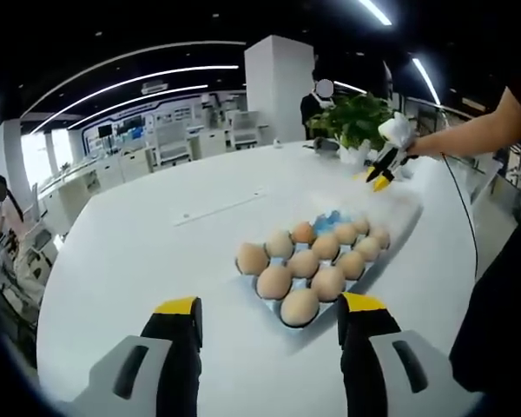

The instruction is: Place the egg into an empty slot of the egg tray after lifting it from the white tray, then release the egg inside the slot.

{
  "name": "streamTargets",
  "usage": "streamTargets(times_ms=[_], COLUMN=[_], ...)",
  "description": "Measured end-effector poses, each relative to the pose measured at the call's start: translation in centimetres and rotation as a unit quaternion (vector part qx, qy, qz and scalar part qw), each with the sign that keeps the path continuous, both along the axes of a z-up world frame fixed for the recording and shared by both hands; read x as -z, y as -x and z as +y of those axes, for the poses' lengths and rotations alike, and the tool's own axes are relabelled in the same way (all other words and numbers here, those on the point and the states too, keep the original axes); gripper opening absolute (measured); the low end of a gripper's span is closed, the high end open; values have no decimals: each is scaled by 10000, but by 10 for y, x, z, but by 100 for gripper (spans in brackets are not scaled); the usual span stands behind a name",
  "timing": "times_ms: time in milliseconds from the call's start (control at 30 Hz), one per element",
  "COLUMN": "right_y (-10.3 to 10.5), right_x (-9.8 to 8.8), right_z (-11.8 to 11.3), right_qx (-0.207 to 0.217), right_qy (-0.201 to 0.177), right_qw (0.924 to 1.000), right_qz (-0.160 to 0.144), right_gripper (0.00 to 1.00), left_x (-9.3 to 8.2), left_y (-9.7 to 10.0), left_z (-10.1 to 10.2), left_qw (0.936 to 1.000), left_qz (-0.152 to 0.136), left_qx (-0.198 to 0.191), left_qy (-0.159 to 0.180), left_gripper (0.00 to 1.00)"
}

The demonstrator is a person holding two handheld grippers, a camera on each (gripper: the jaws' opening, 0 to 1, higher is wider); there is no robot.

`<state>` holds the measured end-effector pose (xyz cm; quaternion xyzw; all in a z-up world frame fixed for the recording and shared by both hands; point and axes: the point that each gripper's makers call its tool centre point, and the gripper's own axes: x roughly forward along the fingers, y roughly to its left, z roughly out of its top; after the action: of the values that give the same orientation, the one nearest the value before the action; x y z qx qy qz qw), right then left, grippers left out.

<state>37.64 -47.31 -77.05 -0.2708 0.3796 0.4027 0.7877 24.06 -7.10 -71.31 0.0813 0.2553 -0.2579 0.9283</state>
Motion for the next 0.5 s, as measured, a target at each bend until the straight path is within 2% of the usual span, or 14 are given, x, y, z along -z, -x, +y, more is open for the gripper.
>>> streamTargets(times_ms=[67, 200, 300, 500], right_y=[-1, -7, -5, 0], right_x=[-2, -3, 3, 16], right_z=[-5, -22, -34, -44], right_qx=[164, 380, 322, 215], right_qy=[-88, 1, 321, 638], right_qw=[9998, 9993, 9989, 9974], right_qz=[64, 18, 89, 275], right_gripper=[25, 25, 25, 25], left_x=[0, 1, 2, 0], left_y=[1, 3, 4, 4], left_z=[1, 2, 2, 1], left_qw=[10000, 10000, 10000, 10000], left_qz=[9, 34, 44, 35], left_qx=[-8, -30, -33, -47], left_qy=[-6, -12, -34, -32], left_gripper=[63, 63, 63, 63])
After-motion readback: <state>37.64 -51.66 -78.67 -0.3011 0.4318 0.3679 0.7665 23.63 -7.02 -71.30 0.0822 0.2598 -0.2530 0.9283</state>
